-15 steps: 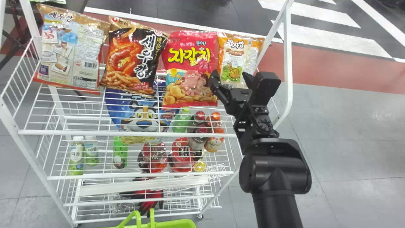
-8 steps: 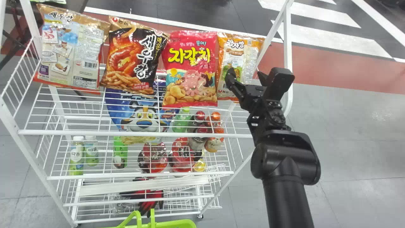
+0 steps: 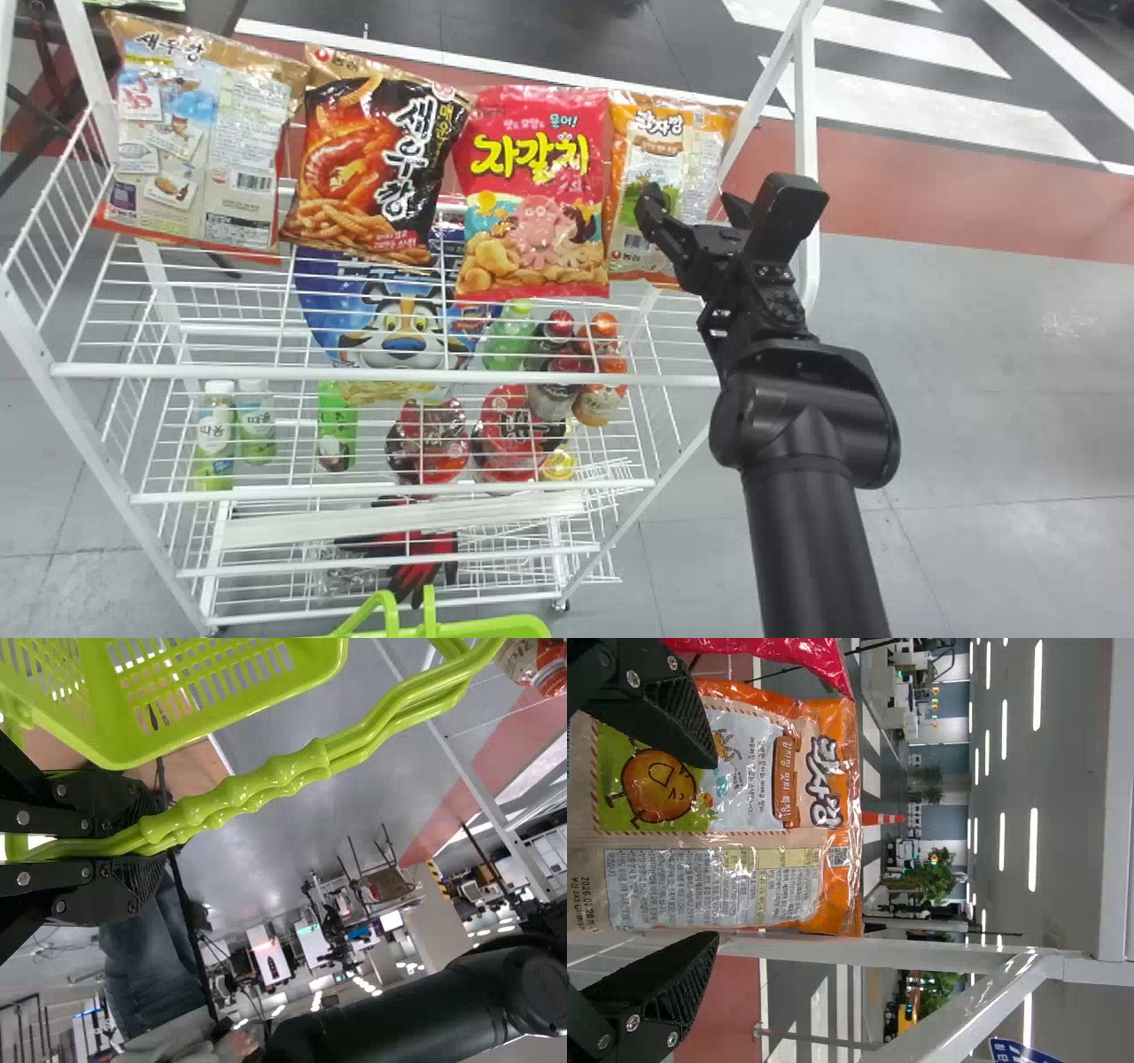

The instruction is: Hold basket handle with left hand then pick Gamjakkang with right hand and place into basket

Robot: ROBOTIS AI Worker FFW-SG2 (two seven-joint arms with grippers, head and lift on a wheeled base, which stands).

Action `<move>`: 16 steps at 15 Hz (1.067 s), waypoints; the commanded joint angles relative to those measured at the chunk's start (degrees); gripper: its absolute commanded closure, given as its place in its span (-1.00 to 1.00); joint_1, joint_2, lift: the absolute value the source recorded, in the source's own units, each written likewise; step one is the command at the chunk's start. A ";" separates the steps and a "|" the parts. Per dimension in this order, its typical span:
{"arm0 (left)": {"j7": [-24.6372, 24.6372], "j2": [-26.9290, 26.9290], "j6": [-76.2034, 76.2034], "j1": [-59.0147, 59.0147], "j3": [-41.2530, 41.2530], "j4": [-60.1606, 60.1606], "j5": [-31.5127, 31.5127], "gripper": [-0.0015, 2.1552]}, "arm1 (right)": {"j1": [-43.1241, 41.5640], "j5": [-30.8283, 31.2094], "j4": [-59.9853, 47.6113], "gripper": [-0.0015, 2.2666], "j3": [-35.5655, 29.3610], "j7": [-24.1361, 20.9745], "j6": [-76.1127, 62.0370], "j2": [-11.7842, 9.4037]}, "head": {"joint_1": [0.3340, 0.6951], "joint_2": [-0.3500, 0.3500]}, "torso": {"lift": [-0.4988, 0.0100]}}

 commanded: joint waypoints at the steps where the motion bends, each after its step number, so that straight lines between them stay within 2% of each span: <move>1: -0.05 0.09 0.00 0.00 -0.03 -0.04 -0.08 0.99 | -1.87 0.21 2.18 -0.86 0.25 0.46 1.93 -0.11 | 1.00 -1.00 | 0.89; 2: -0.05 0.09 0.00 0.00 -0.03 -0.04 -0.08 0.99 | -2.40 0.30 2.79 -0.80 0.43 0.81 2.63 -0.28 | 1.00 -1.00 | 0.89; 4: -0.05 0.09 0.18 -0.09 -0.03 0.04 0.00 0.99 | -2.75 0.03 2.88 -0.54 0.34 3.27 6.50 -0.46 | 1.00 -1.00 | 0.89; 5: 0.04 0.09 0.18 -0.09 0.05 0.04 0.00 0.99 | -2.93 -0.05 2.79 -0.26 0.43 4.59 8.26 -0.46 | 1.00 -1.00 | 0.89; 7: 0.04 0.09 0.18 -0.09 0.05 0.13 0.00 0.99 | -2.49 -0.41 2.62 0.61 0.78 4.76 8.43 -0.37 | 1.00 -1.00 | 0.89; 8: 0.04 0.09 0.18 -0.09 0.14 0.13 0.00 0.99 | -2.23 -0.41 2.44 0.96 0.95 3.97 7.73 -0.20 | 1.00 -1.00 | 0.89; 16: 0.13 -0.09 0.18 0.00 0.14 0.13 0.00 0.99 | 4.54 0.12 -3.54 0.98 4.21 -8.51 -7.56 -0.02 | 1.00 -1.00 | 0.89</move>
